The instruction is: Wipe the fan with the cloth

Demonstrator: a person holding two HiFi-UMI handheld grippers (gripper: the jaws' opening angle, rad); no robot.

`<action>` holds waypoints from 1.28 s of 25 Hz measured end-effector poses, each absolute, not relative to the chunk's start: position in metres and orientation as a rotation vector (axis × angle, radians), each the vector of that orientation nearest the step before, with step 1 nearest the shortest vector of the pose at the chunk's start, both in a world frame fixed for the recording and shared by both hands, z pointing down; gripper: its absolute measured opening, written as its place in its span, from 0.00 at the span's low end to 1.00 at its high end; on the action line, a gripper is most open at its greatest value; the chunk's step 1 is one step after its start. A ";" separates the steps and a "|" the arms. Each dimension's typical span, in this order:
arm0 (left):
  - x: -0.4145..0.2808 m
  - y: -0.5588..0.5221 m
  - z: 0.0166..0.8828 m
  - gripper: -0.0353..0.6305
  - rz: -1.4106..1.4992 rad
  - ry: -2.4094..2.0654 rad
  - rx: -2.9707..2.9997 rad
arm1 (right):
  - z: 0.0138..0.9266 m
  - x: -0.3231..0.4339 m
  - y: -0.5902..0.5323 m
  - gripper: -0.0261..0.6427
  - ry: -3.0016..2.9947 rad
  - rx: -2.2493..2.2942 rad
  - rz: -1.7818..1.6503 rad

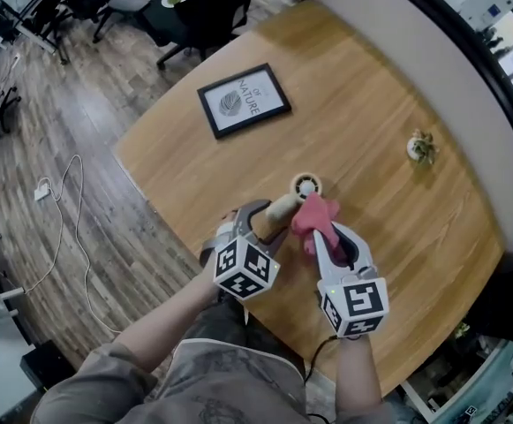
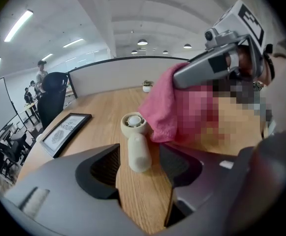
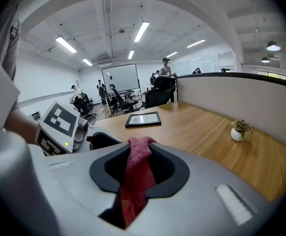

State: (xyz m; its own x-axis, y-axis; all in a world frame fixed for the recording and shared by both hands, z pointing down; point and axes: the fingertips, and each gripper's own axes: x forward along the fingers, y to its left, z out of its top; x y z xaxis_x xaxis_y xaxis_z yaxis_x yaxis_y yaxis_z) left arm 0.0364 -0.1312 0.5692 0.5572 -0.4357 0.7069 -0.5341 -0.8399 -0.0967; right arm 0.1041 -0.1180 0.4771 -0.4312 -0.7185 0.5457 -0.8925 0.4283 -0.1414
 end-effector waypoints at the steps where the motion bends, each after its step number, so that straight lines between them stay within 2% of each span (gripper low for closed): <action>1: 0.036 -0.133 0.576 0.43 1.156 -0.822 2.651 | 0.481 0.102 -0.119 0.15 -2.282 1.364 0.592; 7: 0.038 -0.140 0.604 0.42 1.178 -0.774 2.631 | 0.501 0.093 -0.131 0.15 -2.278 1.345 0.621; 12: 0.038 -0.143 0.613 0.34 1.179 -0.771 2.628 | 0.511 0.081 -0.136 0.15 -2.309 1.282 0.637; 22: 0.035 -0.146 0.618 0.34 1.142 -0.699 2.653 | 0.517 0.044 -0.155 0.15 -2.422 1.034 0.623; 32: 0.036 -0.144 0.615 0.34 1.134 -0.687 2.711 | 0.561 0.007 -0.150 0.15 -2.357 0.829 0.695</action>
